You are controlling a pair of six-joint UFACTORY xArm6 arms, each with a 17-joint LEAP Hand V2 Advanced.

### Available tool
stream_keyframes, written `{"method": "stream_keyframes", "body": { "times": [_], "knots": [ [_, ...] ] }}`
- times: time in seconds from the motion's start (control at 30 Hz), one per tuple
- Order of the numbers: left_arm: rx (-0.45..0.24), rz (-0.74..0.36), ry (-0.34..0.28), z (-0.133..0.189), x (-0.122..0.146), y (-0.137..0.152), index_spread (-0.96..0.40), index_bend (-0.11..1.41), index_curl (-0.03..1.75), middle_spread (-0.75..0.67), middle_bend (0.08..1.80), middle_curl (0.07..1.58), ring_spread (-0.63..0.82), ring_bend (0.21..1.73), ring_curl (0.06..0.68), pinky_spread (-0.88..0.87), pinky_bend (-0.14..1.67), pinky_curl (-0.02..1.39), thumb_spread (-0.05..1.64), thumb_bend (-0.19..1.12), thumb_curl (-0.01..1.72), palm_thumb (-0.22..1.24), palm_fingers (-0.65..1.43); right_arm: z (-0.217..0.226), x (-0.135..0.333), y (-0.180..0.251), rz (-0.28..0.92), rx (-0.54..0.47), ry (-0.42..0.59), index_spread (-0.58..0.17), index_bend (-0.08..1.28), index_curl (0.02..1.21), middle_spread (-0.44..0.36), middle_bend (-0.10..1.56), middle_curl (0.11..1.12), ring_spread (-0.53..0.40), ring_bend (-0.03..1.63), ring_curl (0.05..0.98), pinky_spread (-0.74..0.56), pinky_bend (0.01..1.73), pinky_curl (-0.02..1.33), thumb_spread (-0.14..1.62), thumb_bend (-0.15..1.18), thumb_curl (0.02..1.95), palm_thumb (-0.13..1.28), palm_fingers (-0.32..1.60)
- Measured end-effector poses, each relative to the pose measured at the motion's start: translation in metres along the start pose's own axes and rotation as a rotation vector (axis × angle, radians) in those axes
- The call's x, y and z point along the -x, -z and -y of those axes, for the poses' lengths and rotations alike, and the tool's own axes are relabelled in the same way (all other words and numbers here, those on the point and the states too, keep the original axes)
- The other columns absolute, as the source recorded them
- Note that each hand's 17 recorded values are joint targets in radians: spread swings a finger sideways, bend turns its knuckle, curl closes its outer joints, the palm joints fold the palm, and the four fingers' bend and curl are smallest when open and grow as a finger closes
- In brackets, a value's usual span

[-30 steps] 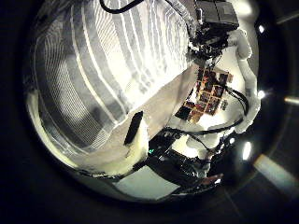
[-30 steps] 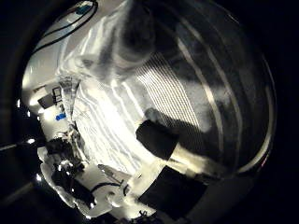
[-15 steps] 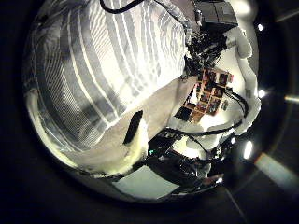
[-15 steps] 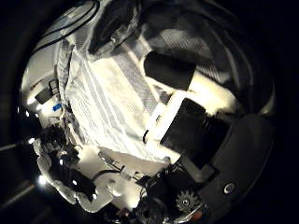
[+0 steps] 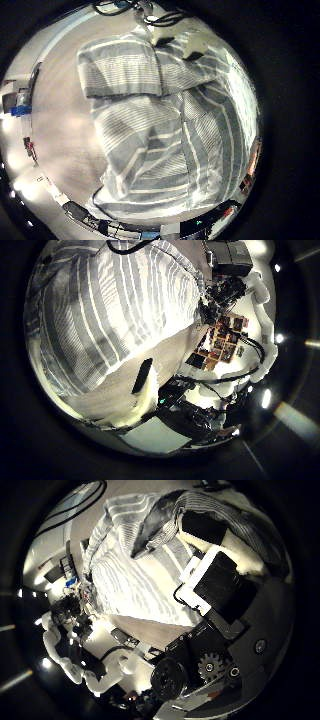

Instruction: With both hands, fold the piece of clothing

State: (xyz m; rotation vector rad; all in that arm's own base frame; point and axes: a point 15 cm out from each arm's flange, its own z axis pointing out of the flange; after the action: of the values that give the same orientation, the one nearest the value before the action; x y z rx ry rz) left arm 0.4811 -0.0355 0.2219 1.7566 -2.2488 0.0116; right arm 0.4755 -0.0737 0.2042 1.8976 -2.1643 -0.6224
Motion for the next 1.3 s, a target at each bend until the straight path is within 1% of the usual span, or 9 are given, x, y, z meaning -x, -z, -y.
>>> {"method": "stream_keyframes", "body": {
  "times": [0.2, 0.47, 0.57, 0.73, 0.9, 1.0, 1.1, 1.17, 1.3],
  "knots": [
    [0.000, -0.001, -0.016, -0.008, -0.011, 0.002, 0.00, 0.18, 0.37, 0.29, 0.17, 0.27, 0.45, 0.63, 0.224, 0.50, 0.36, 0.34, 1.06, -0.02, 0.30, 0.33, 0.05, -0.015, -0.043, 0.015, 0.036, -0.031, -0.047, -0.299, 1.04, 0.85, -0.134, 1.35, 0.71, -0.187, 1.46, 0.581, -0.23, 1.40, 0.55, 1.12, 0.05, 0.62, 1.04, 1.17],
    [-0.004, 0.003, -0.041, -0.018, -0.026, 0.005, 0.00, 0.18, 0.38, 0.29, 0.17, 0.27, 0.45, 0.63, 0.225, 0.50, 0.36, 0.34, 1.06, -0.02, 0.30, 0.32, 0.05, -0.033, -0.091, 0.042, 0.053, -0.092, -0.110, -0.291, 1.04, 0.86, -0.128, 1.36, 0.71, -0.180, 1.47, 0.593, -0.22, 1.38, 0.58, 1.12, 0.02, 0.67, 1.05, 1.16],
    [-0.005, 0.005, -0.041, -0.019, -0.026, 0.003, 0.00, 0.18, 0.38, 0.29, 0.17, 0.27, 0.45, 0.63, 0.225, 0.50, 0.36, 0.34, 1.06, -0.02, 0.30, 0.32, 0.05, -0.040, -0.101, 0.052, 0.057, -0.113, -0.125, -0.289, 1.04, 0.87, -0.126, 1.36, 0.71, -0.179, 1.47, 0.595, -0.22, 1.37, 0.59, 1.12, 0.01, 0.69, 1.06, 1.17],
    [0.002, 0.001, -0.035, -0.022, -0.021, -0.004, 0.00, 0.18, 0.38, 0.29, 0.17, 0.27, 0.45, 0.63, 0.224, 0.50, 0.36, 0.34, 1.06, -0.02, 0.30, 0.32, 0.05, -0.052, -0.097, 0.069, 0.052, -0.142, -0.124, -0.288, 1.03, 0.87, -0.124, 1.36, 0.70, -0.177, 1.48, 0.597, -0.22, 1.36, 0.61, 1.13, 0.00, 0.71, 1.07, 1.17],
    [-0.003, -0.003, -0.027, -0.028, -0.013, -0.005, 0.00, 0.18, 0.38, 0.29, 0.17, 0.27, 0.45, 0.62, 0.223, 0.49, 0.36, 0.34, 1.07, -0.02, 0.30, 0.32, 0.05, -0.068, -0.073, 0.087, 0.045, -0.156, -0.092, -0.288, 1.03, 0.87, -0.124, 1.36, 0.70, -0.176, 1.48, 0.598, -0.22, 1.35, 0.62, 1.13, -0.01, 0.73, 1.07, 1.17],
    [-0.009, -0.003, -0.017, -0.034, -0.006, -0.005, 0.00, 0.18, 0.38, 0.29, 0.17, 0.27, 0.44, 0.62, 0.222, 0.49, 0.36, 0.34, 1.07, -0.02, 0.30, 0.33, 0.05, -0.075, -0.050, 0.103, 0.024, -0.191, -0.055, -0.287, 1.03, 0.88, -0.123, 1.36, 0.70, -0.175, 1.48, 0.598, -0.23, 1.34, 0.63, 1.13, -0.01, 0.74, 1.07, 1.17],
    [-0.021, -0.004, -0.013, -0.037, 0.006, -0.007, 0.00, 0.18, 0.38, 0.29, 0.17, 0.27, 0.44, 0.62, 0.222, 0.49, 0.36, 0.33, 1.07, -0.02, 0.30, 0.33, 0.05, -0.083, -0.010, 0.117, -0.004, -0.220, 0.002, -0.285, 1.03, 0.88, -0.123, 1.36, 0.69, -0.175, 1.48, 0.598, -0.23, 1.33, 0.64, 1.13, -0.01, 0.75, 1.06, 1.17],
    [-0.022, -0.006, -0.012, -0.039, 0.006, -0.009, 0.00, 0.18, 0.38, 0.29, 0.17, 0.27, 0.44, 0.62, 0.222, 0.49, 0.36, 0.33, 1.07, -0.02, 0.30, 0.34, 0.05, -0.088, 0.015, 0.121, -0.015, -0.229, 0.040, -0.284, 1.03, 0.88, -0.122, 1.36, 0.69, -0.174, 1.48, 0.597, -0.23, 1.33, 0.64, 1.13, -0.01, 0.75, 1.05, 1.17],
    [-0.022, -0.009, -0.008, -0.039, 0.010, -0.011, 0.00, 0.18, 0.37, 0.29, 0.17, 0.27, 0.44, 0.62, 0.222, 0.49, 0.36, 0.34, 1.07, -0.02, 0.30, 0.34, 0.05, -0.095, 0.090, 0.120, 0.017, -0.232, 0.132, -0.283, 1.03, 0.88, -0.127, 1.36, 0.69, -0.173, 1.48, 0.596, -0.23, 1.32, 0.65, 1.13, -0.01, 0.76, 1.05, 1.17]
  ]
}}
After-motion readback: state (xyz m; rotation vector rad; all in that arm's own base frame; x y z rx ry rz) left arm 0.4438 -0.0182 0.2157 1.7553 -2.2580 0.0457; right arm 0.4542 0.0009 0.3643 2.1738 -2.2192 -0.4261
